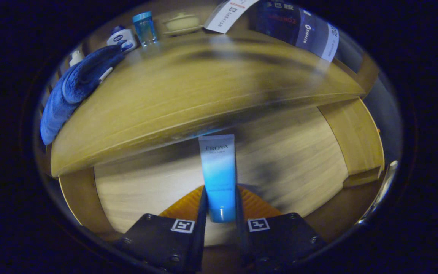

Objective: Pull open the drawer, take out the items inside it, and place them on the countertop above the cabinet.

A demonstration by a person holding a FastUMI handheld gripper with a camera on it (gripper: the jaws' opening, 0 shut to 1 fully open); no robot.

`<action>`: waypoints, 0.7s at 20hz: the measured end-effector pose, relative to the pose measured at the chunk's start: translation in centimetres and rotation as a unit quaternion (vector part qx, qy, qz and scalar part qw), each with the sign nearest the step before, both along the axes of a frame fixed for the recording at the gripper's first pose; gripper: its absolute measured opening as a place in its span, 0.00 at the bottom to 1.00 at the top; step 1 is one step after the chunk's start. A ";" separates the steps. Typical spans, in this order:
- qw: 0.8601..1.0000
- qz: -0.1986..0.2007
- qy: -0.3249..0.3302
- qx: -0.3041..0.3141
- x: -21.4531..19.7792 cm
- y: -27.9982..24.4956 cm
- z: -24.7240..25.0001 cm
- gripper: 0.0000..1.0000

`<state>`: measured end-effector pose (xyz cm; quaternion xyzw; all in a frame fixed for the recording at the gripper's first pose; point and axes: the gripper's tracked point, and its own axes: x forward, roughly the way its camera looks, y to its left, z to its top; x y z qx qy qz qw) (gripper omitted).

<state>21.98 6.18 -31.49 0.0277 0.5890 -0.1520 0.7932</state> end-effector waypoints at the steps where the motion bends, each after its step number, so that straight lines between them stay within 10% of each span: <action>1: 1.000 0.002 -0.002 -0.006 0.0 -0.1 0.0 0.36; 14: 0.984 0.014 -0.165 -0.059 -0.1 -2.4 9.7 0.36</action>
